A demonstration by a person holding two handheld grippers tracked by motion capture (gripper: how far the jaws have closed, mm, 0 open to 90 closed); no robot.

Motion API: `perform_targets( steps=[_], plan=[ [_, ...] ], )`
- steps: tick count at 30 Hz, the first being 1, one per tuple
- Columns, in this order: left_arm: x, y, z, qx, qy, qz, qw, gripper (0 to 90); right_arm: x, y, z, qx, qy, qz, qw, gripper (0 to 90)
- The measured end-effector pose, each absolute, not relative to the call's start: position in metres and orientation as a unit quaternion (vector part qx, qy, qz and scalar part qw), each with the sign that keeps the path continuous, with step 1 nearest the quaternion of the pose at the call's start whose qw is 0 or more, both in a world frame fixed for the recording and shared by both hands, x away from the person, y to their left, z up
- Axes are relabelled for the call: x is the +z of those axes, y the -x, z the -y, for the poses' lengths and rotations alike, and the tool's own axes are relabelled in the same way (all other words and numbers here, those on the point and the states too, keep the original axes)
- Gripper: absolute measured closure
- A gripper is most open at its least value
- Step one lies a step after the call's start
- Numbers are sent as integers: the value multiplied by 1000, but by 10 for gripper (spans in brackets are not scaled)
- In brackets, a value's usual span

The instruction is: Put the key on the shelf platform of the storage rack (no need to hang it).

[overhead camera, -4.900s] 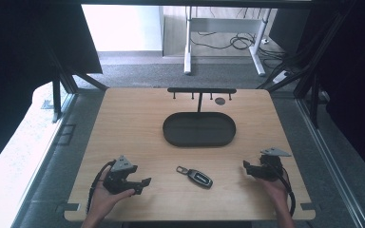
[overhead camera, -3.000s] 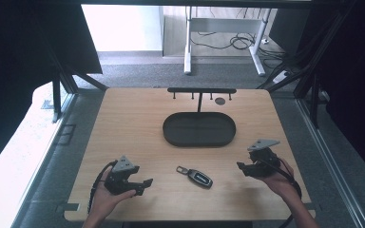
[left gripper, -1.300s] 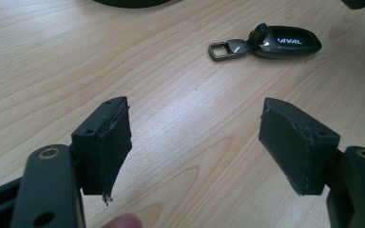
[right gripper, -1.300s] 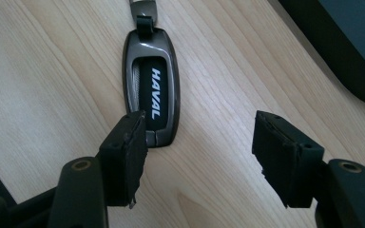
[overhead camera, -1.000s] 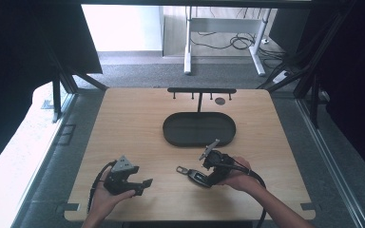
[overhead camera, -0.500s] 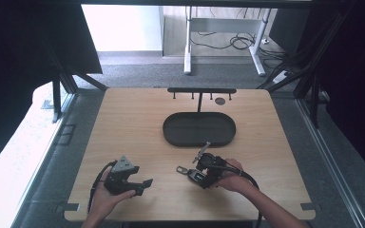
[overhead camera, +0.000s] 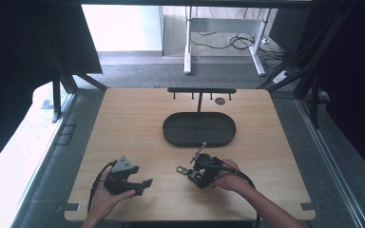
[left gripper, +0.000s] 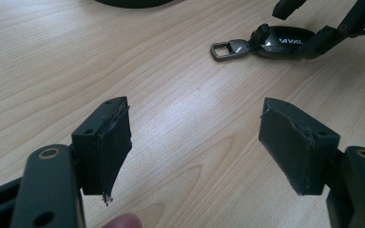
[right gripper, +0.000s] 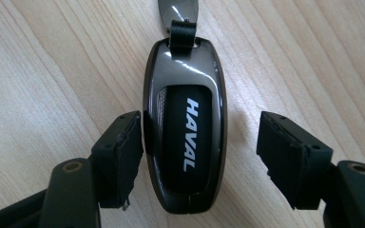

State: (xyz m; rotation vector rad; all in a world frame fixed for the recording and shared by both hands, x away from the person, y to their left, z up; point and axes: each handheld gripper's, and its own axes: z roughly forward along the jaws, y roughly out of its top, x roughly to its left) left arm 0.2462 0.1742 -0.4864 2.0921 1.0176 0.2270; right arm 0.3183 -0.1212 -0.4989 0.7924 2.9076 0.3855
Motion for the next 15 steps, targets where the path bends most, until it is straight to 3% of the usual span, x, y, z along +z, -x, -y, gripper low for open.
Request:
perform_targets(
  steps=[15],
  plan=[
    [-488,-247,-174,89,-823,-403,391,264,-506,-325,118,117,-264,-957,35,373]
  ],
)
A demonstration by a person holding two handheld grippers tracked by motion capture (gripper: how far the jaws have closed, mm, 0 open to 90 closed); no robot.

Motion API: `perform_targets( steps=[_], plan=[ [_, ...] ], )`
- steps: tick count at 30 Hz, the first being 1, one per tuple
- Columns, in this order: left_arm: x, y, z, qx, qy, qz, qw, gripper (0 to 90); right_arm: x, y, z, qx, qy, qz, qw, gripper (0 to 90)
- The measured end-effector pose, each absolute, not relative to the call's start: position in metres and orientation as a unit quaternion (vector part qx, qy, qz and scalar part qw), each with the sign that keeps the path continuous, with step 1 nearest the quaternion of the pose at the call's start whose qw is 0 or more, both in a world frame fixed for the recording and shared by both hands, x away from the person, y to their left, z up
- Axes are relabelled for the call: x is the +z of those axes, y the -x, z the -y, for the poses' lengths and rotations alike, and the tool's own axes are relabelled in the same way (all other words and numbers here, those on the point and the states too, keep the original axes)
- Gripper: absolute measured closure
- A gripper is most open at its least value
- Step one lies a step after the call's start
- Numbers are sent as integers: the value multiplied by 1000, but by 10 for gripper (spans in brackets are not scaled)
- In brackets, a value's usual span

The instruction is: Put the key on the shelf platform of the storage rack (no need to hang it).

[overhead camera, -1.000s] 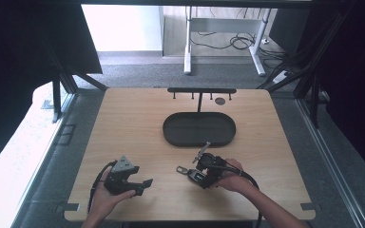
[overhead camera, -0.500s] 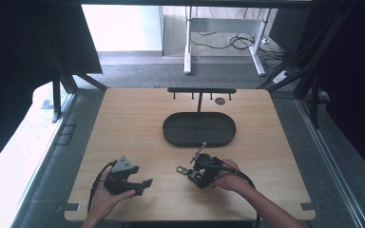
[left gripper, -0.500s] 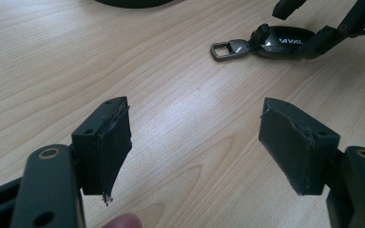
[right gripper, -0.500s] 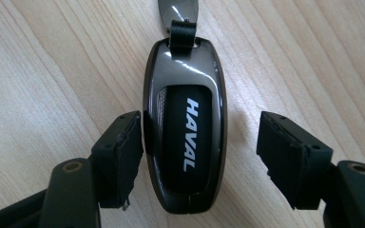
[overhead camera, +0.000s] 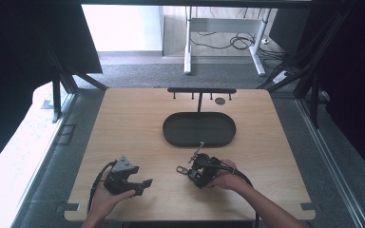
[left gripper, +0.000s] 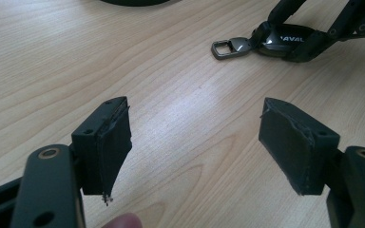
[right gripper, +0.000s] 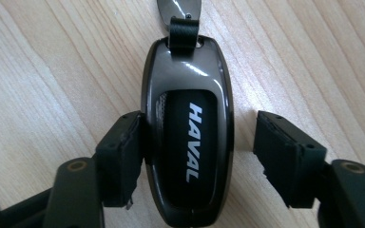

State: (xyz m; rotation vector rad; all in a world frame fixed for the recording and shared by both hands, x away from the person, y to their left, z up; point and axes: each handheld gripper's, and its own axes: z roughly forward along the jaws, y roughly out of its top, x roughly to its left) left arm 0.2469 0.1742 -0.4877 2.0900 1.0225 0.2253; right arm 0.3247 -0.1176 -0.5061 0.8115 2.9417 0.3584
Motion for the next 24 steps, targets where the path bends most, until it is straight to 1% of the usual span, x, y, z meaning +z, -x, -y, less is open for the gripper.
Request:
perform_targets(
  steps=[4,6,19,24],
  plan=[
    [-488,-247,-174,89,-825,-400,390,265,-505,-327,118,116,-262,-957,33,454],
    [-487,-246,-174,89,-824,-401,390,265,-504,-329,119,114,-262,-958,31,477],
    [-488,-247,-174,89,-824,-403,389,265,-501,-332,122,87,-257,-962,31,496],
    [-488,-247,-174,89,-823,-404,389,265,-490,-330,126,93,-248,-964,38,497]
  ],
)
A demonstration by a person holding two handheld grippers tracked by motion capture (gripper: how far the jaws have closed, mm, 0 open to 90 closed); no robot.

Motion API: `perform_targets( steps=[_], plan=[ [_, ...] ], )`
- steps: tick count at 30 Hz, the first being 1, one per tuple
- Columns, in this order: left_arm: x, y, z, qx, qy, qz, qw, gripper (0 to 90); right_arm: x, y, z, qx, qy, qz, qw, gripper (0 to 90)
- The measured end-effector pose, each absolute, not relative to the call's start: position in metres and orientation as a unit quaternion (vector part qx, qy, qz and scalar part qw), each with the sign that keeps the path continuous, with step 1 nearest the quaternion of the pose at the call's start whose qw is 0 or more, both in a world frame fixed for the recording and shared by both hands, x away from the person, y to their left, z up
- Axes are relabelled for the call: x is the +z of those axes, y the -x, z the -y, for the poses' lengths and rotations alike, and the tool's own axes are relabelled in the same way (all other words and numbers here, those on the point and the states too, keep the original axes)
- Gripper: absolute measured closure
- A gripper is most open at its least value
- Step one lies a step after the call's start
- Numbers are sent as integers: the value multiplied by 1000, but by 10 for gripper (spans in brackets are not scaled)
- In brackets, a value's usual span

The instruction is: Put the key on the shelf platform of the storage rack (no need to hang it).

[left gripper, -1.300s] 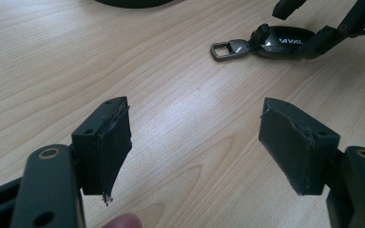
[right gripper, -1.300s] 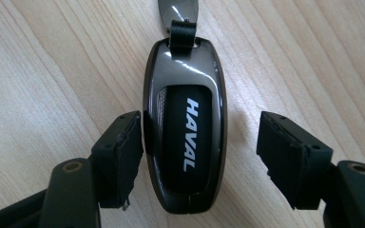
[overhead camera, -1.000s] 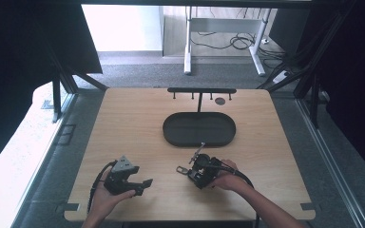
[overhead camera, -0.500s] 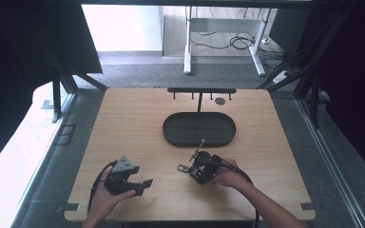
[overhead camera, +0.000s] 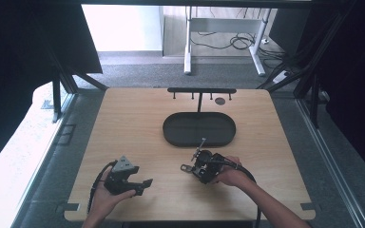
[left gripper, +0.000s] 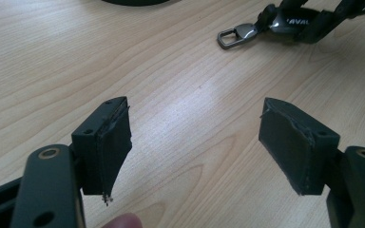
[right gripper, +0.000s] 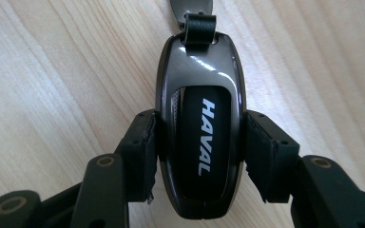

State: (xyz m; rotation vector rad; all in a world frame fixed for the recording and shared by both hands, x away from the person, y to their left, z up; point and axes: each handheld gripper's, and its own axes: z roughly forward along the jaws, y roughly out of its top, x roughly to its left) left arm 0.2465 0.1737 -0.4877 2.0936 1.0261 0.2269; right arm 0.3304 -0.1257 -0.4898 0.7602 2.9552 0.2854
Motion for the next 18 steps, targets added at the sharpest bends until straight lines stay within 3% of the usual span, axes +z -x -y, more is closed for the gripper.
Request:
perform_targets(
  steps=[18],
  plan=[
    [-487,-246,-174,89,-821,-405,393,265,-459,-327,127,92,-231,-967,64,498]
  ],
)
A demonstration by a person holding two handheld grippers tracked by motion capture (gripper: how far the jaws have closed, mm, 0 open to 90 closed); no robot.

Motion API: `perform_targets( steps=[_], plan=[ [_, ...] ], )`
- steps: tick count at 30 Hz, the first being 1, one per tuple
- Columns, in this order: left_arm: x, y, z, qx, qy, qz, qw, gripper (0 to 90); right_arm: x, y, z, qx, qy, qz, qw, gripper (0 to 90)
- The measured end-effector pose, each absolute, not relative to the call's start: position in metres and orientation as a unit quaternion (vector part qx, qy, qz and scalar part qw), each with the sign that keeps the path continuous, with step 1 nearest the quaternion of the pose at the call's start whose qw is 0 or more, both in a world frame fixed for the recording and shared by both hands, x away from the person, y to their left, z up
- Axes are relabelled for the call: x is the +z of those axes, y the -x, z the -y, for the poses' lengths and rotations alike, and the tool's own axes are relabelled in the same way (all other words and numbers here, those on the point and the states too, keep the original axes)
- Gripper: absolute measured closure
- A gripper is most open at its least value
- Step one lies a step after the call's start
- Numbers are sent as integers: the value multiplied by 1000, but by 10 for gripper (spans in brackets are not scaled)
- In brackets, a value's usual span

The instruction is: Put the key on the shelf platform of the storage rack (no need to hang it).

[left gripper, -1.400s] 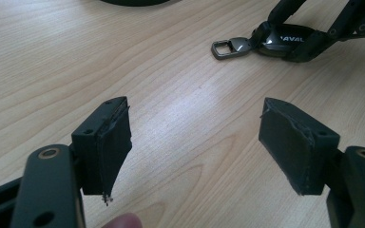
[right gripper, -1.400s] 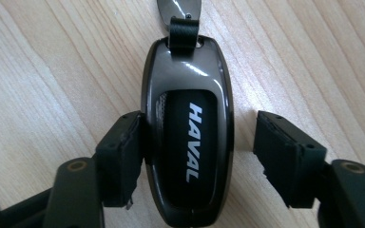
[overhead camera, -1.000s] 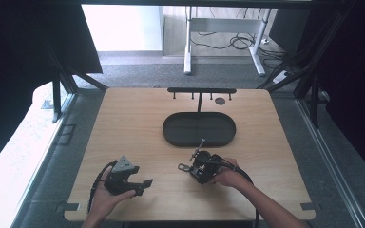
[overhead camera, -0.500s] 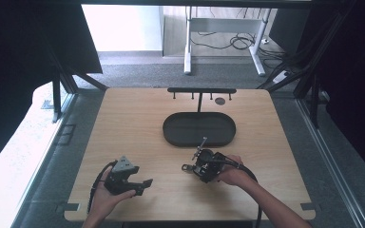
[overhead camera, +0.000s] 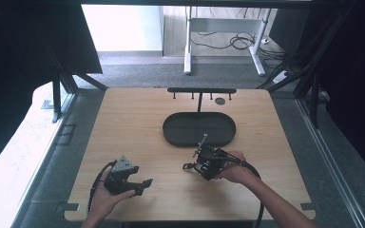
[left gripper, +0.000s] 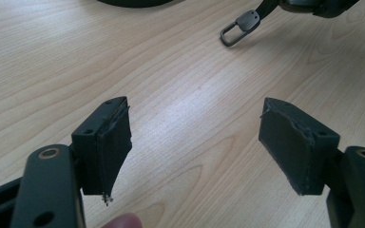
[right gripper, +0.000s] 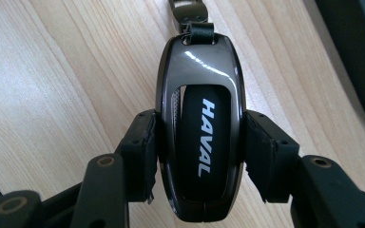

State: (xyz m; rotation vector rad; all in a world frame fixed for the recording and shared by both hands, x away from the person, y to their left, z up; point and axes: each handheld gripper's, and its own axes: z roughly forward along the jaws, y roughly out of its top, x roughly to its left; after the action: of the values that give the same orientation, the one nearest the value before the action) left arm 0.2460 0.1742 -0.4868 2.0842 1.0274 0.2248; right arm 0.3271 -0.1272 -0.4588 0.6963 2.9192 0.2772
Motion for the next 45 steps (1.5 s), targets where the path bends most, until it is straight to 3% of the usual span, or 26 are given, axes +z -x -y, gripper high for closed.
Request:
perform_targets(
  steps=[45],
  plan=[
    [-489,-248,-175,88,-823,-404,388,265,-411,-344,131,125,-227,-961,98,499]
  ],
)
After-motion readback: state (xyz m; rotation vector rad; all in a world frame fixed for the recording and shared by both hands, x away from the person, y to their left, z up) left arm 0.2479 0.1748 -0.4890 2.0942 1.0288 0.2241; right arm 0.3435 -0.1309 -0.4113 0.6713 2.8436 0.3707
